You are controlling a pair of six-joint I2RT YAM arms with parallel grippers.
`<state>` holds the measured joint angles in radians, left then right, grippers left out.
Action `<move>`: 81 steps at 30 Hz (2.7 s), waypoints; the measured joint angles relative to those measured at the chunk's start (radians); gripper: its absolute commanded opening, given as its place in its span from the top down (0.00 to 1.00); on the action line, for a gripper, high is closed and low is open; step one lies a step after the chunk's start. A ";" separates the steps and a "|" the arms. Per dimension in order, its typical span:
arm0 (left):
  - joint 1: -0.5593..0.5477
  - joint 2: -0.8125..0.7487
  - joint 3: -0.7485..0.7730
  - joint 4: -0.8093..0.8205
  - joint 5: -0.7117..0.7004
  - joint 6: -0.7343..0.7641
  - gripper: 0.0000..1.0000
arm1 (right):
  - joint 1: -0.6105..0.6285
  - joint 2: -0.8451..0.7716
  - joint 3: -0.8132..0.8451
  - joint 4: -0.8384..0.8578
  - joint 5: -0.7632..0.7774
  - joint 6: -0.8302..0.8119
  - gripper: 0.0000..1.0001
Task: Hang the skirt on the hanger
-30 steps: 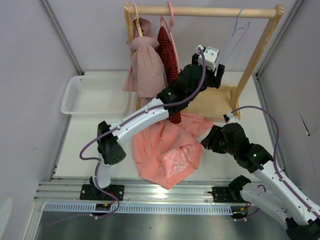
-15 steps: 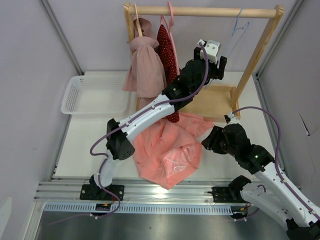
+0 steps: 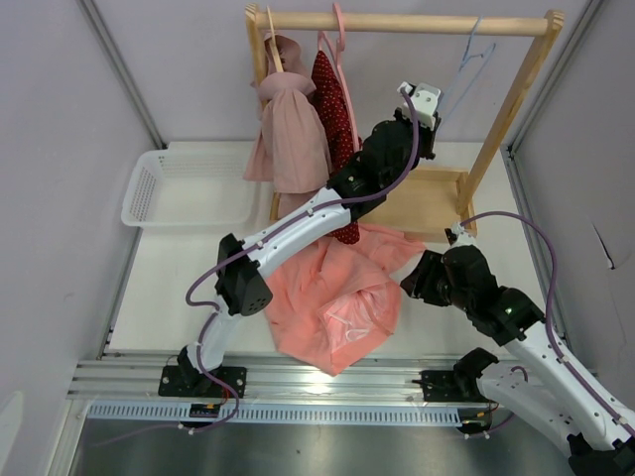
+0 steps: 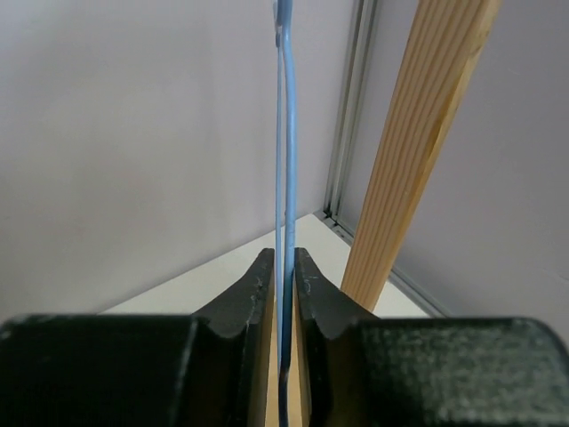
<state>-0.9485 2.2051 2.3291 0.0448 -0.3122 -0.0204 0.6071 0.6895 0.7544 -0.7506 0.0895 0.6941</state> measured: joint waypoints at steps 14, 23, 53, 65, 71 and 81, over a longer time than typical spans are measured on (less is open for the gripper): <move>0.000 0.000 0.040 0.052 0.005 0.029 1.00 | 0.000 0.000 0.000 0.000 0.001 -0.018 0.49; 0.000 -0.002 0.054 0.061 0.002 0.063 1.00 | 0.000 0.016 -0.002 0.000 0.000 -0.019 0.49; -0.003 -0.538 -0.557 0.027 0.118 0.090 1.00 | -0.013 0.040 -0.032 0.037 0.000 -0.027 0.49; -0.011 -0.939 -0.879 -0.084 0.272 0.079 1.00 | -0.036 0.029 0.032 -0.029 0.017 -0.040 0.50; -0.013 -1.160 -1.024 -0.214 0.364 0.063 1.00 | -0.040 0.003 0.121 -0.091 0.032 -0.041 0.53; -0.014 -1.463 -1.238 -0.483 0.444 -0.044 1.00 | -0.042 0.003 0.173 -0.150 0.032 -0.041 0.59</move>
<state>-0.9627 0.7422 1.0912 -0.4385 0.1314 -0.0647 0.5652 0.6922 0.9276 -0.9001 0.1211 0.6529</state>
